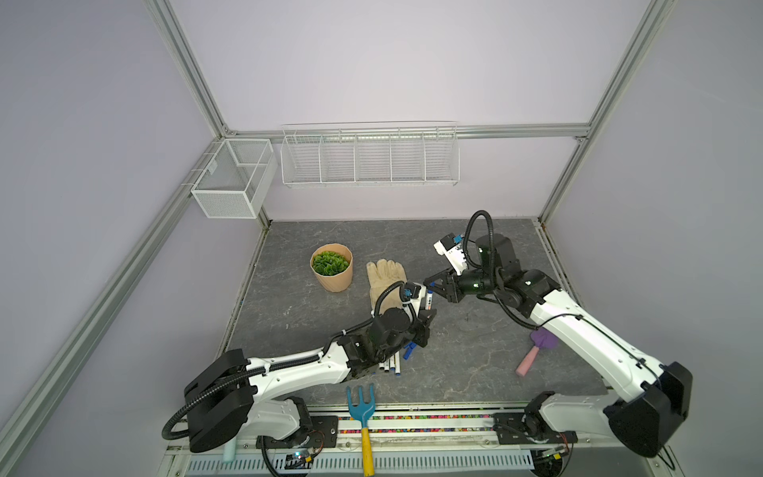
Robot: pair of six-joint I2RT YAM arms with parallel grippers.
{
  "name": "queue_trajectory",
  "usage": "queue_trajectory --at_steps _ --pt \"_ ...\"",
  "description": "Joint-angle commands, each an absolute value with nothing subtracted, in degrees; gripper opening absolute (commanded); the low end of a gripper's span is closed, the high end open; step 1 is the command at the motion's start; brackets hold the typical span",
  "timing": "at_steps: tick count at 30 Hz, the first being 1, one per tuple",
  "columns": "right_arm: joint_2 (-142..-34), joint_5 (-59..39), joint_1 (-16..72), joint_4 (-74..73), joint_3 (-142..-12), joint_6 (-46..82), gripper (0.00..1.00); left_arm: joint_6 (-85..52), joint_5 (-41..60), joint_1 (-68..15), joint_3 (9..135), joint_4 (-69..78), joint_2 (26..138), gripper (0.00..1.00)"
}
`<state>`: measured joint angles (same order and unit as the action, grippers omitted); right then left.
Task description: Insert the pens into the pen caps
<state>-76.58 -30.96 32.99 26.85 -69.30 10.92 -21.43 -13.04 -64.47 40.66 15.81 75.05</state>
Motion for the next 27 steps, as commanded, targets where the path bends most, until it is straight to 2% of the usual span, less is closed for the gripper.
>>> queue_trajectory --at_steps 1,6,11,17,21,25,26,27 --pt "-83.97 -41.5 34.16 43.09 -67.96 9.24 0.07 -17.56 -13.7 -64.37 47.46 26.77 74.1 0.0" --pt "-88.91 -40.63 34.8 48.01 -69.32 10.92 0.07 -16.22 -12.87 -61.83 49.37 30.74 74.52 0.0" --pt "-88.45 -38.09 35.0 47.98 -69.01 11.34 0.07 -27.28 -3.09 -53.41 49.1 43.53 74.65 0.0" --pt "-85.41 -35.61 33.95 45.1 -68.33 13.02 0.07 -32.98 6.4 -51.68 49.89 47.97 75.12 0.0" --pt "-83.01 -36.19 32.78 42.06 -67.59 14.55 0.07 -34.31 6.63 -51.7 48.2 46.04 73.88 0.0" --pt "-80.01 -36.49 29.58 37.23 -67.29 19.09 0.07 -33.08 3.15 -51.81 46.35 33.55 71.22 0.0" --pt "-78.89 -36.22 28.75 35.41 -67.03 20.55 0.08 -32.97 2.93 -51.81 45.66 30.86 70.93 0.0" --pt "-77.32 -36.6 27.7 32.56 -66.46 22.18 0.13 -33.21 3.06 -51.79 44.55 28.75 70.88 0.0"
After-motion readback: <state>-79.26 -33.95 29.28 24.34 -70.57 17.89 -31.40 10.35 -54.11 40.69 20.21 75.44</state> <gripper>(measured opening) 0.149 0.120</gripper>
